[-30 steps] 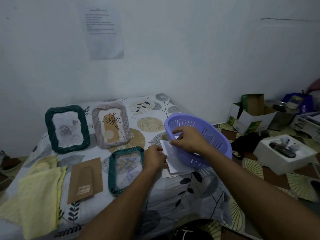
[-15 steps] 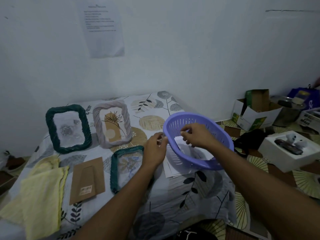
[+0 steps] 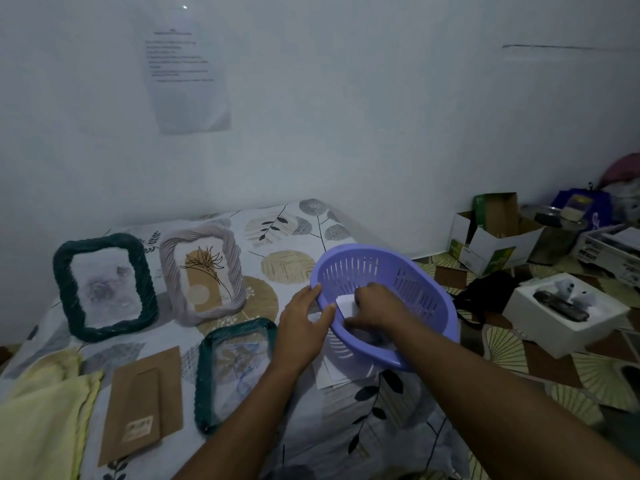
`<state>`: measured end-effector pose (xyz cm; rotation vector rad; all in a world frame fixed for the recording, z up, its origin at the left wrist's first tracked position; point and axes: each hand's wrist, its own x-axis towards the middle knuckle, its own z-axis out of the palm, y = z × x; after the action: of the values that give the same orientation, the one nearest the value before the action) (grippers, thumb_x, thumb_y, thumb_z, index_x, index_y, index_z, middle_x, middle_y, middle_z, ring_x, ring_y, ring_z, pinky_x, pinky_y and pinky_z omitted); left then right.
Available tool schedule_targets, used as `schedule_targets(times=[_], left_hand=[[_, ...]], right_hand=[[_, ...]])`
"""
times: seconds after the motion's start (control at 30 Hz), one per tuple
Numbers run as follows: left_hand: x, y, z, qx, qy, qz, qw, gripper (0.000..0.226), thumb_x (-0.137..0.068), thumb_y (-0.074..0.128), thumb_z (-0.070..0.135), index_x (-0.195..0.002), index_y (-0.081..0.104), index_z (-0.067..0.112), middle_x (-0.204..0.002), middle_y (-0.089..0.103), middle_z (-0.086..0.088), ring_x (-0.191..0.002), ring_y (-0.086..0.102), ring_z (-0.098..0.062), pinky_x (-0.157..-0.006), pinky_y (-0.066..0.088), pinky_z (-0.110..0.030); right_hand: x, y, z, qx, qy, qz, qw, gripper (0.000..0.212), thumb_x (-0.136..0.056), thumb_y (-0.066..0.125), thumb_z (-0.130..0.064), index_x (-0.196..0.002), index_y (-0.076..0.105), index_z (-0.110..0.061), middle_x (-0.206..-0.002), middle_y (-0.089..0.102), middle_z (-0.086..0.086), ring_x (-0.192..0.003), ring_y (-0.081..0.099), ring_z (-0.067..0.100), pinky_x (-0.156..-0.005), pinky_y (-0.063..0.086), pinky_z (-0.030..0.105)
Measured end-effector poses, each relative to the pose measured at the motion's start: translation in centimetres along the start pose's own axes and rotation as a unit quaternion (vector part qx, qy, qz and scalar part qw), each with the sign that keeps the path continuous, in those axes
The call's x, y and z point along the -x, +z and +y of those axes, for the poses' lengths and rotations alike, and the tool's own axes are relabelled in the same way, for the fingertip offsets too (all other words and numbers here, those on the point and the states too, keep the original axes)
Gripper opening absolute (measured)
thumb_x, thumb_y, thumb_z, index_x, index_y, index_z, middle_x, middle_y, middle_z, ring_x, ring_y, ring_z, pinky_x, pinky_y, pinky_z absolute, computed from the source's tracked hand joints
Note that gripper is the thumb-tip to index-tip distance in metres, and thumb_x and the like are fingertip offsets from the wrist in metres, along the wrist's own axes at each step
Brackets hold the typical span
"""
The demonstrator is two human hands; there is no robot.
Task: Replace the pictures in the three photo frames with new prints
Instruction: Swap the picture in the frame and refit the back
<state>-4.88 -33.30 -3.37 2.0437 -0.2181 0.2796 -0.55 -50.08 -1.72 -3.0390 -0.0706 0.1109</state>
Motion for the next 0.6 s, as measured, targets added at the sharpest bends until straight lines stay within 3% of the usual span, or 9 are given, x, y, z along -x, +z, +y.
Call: schedule_targets(times=[0.1, 0.2, 0.3, 0.37, 0.5, 0.6], left_hand=[[0.1, -0.1, 0.0, 0.004, 0.003, 0.004, 1.0, 0.051, -0.09, 0.065, 0.033, -0.136, 0.052, 0.017, -0.145, 0.047, -0.005, -0.131, 0.045, -0.02, -0.109, 0.036, -0.034], [0.1, -0.3, 0.2, -0.002, 0.006, 0.001, 1.0, 0.051, -0.09, 0.064, 0.034, -0.137, 0.052, 0.017, -0.145, 0.047, -0.005, -0.13, 0.046, -0.02, -0.108, 0.037, -0.035], [0.1, -0.3, 0.3, -0.009, 0.006, -0.003, 1.0, 0.051, -0.091, 0.063, 0.034, -0.137, 0.051, 0.017, -0.145, 0.047, -0.004, -0.129, 0.046, -0.02, -0.108, 0.037, -0.034], [0.1, -0.3, 0.4, -0.013, 0.003, -0.004, 1.0, 0.051, -0.091, 0.063, 0.035, -0.138, 0.05, 0.017, -0.145, 0.047, -0.004, -0.13, 0.045, -0.021, -0.11, 0.037, -0.039], [0.2, -0.3, 0.6, -0.014, 0.001, -0.005, 1.0, 0.052, -0.091, 0.062, 0.035, -0.138, 0.05, 0.016, -0.144, 0.047, -0.004, -0.13, 0.046, -0.021, -0.108, 0.037, -0.035], [0.1, -0.4, 0.6, -0.016, -0.005, -0.008, 1.0, 0.052, -0.091, 0.062, 0.036, -0.138, 0.05, 0.016, -0.145, 0.047, -0.004, -0.131, 0.044, -0.021, -0.108, 0.036, -0.035]], right_hand=[[0.1, -0.3, -0.3, -0.029, 0.001, 0.007, 1.0, 0.034, -0.08, 0.065, -0.047, -0.089, 0.055, -0.015, -0.097, 0.062, 0.01, -0.09, 0.06, 0.029, -0.076, 0.05, 0.036], [0.2, -0.7, -0.5, -0.046, 0.009, 0.007, 0.999, 0.028, -0.083, 0.062, -0.04, -0.076, 0.051, -0.015, -0.079, 0.055, 0.006, -0.081, 0.061, 0.028, -0.069, 0.049, 0.033], [0.2, -0.9, -0.5, -0.058, 0.024, 0.013, 0.998, 0.03, -0.086, 0.061, -0.032, -0.066, 0.049, -0.013, -0.07, 0.05, 0.007, -0.071, 0.056, 0.028, -0.062, 0.044, 0.03], [0.3, -1.2, -0.5, -0.071, 0.035, 0.016, 0.997, 0.028, -0.087, 0.062, -0.031, -0.07, 0.054, -0.011, -0.071, 0.052, 0.008, -0.07, 0.055, 0.027, -0.062, 0.043, 0.03], [0.4, -1.4, 0.0, -0.126, 0.044, 0.032, 0.991, 0.037, -0.086, 0.066, -0.036, -0.072, 0.066, -0.002, -0.071, 0.064, 0.013, -0.073, 0.064, 0.029, -0.069, 0.055, 0.037], [0.2, -1.4, 0.5, -0.188, 0.063, 0.042, 0.979, 0.038, -0.087, 0.066, -0.033, -0.058, 0.055, -0.01, -0.058, 0.055, 0.008, -0.063, 0.056, 0.025, -0.064, 0.047, 0.033]])
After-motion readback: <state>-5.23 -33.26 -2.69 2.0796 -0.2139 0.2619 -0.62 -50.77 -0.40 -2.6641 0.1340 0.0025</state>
